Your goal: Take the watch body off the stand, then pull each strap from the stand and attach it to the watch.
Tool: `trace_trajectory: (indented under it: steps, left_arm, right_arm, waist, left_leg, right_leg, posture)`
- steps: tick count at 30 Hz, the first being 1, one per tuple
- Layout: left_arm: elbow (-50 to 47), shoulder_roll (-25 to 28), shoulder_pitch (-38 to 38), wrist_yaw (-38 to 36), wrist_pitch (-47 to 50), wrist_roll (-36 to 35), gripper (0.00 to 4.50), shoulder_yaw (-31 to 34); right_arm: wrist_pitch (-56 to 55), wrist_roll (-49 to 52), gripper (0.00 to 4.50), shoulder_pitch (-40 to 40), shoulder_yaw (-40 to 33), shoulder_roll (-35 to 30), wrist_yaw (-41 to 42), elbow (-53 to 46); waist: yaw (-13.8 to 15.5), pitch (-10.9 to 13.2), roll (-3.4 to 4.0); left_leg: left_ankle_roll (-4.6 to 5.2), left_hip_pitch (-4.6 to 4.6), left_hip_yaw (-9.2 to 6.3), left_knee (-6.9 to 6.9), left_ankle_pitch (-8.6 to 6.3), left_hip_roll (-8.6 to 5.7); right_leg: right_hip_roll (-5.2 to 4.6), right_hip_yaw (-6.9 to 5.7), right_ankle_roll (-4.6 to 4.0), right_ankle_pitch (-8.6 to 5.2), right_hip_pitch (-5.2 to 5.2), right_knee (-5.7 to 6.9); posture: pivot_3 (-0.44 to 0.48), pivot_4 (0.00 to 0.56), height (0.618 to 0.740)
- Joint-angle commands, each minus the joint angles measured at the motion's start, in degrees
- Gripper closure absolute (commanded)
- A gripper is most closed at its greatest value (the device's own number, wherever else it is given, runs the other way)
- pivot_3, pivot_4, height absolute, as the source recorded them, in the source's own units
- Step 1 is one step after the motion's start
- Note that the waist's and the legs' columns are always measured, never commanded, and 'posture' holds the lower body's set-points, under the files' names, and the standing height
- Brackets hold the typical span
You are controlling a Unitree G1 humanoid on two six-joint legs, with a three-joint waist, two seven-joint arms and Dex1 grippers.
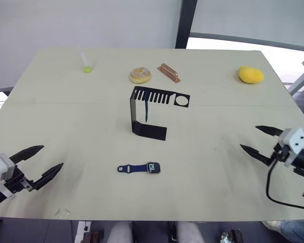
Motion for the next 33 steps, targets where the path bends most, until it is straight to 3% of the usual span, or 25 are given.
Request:
trace_trajectory:
  steps: [1, 4, 11, 18, 26, 29, 31, 33]
  left_arm:
    - [-8.41, -0.83, -0.62, 3.56, 0.56, -0.22, 0.0, -2.41]
    - [-15.25, -1.85, -2.06, 8.75, 3.09, 0.13, 0.0, -4.65]
    - [-30.05, -7.22, -7.06, 24.13, 13.56, 2.24, 0.0, -17.55]
    - [-35.29, -13.42, -13.41, 37.1, 21.48, 10.3, 0.0, -30.87]
    - [-32.3, -18.49, -16.83, 42.24, 22.22, 17.68, 0.0, -39.43]
    - [-29.12, -21.12, -18.82, 43.64, 20.26, 20.47, 0.86, -42.4]
    - [-27.64, -22.46, -19.78, 44.37, 19.9, 21.75, 1.79, -43.4]
    - [-26.25, -23.59, -20.79, 45.53, 19.38, 23.66, 1.79, -44.05]
  right_arm:
    - [5.11, 1.66, 0.03, -2.48, 4.2, 3.49, -0.25, -6.33]
    - [10.66, 1.29, 0.86, -4.63, 8.46, 6.48, -0.88, -11.04]
    - [15.3, -2.8, 4.31, -10.44, 18.86, 17.13, -4.63, -14.14]
    - [14.38, -8.25, 4.42, -15.61, 23.93, 24.41, -8.8, -7.95]
    - [11.71, -10.59, 4.42, -17.61, 26.03, 27.33, -8.58, -2.11]
    - [11.03, -10.93, 4.5, -18.63, 26.06, 28.18, -8.84, 0.51]
    - [10.57, -11.13, 4.5, -19.04, 26.11, 28.61, -8.89, 1.46]
    - [10.38, -11.33, 4.5, -19.2, 26.11, 29.15, -9.06, 1.95]
  waist:
    - [0.08, 0.01, 0.03]
    - [0.28, 0.02, 0.03]
    - [0.22, 0.01, 0.03]
    - [0.28, 0.01, 0.03]
    - [0.19, 0.01, 0.03]
    - [0.2, 0.01, 0.02]
    - [0.18, 0.01, 0.02]
    - [0.19, 0.01, 0.03]
  left_leg:
    - [0.0, 0.0, 0.01, 0.0, 0.0, 0.0]
    - [0.0, -0.01, 0.03, -0.01, 0.0, -0.01]
    - [0.02, 0.0, -0.06, 0.01, -0.01, -0.08]
    - [0.02, -0.01, -0.05, 0.04, 0.01, -0.14]
    - [0.02, -0.01, 0.0, 0.03, 0.01, -0.11]
    - [0.03, -0.01, 0.0, 0.04, 0.01, -0.12]
    - [0.03, -0.01, 0.02, 0.03, 0.01, -0.13]
    - [0.03, -0.02, 0.02, 0.03, 0.01, -0.11]
  right_leg:
    - [0.0, 0.01, 0.0, 0.0, -0.01, 0.01]
    - [-0.03, 0.09, 0.0, 0.0, -0.03, 0.03]
    - [0.0, 0.43, 0.0, 0.0, 0.04, 0.05]
    - [0.05, 0.39, 0.0, 0.0, 0.02, 0.09]
    - [0.08, 0.35, 0.0, 0.0, -0.03, 0.09]
    - [0.08, 0.32, 0.0, 0.0, -0.02, 0.1]
    - [0.07, 0.3, 0.0, 0.0, -0.04, 0.1]
    - [0.08, 0.26, 0.0, 0.0, -0.06, 0.1]
  posture:
    - [0.0, 0.15, 0.74]
    - [0.0, 0.15, 0.74]
    - [0.0, 0.15, 0.74]
    - [0.0, 0.15, 0.74]
    - [0.0, 0.15, 0.74]
    - [0.0, 0.15, 0.74]
    - [0.0, 0.15, 0.74]
    - [0.0, 0.15, 0.74]
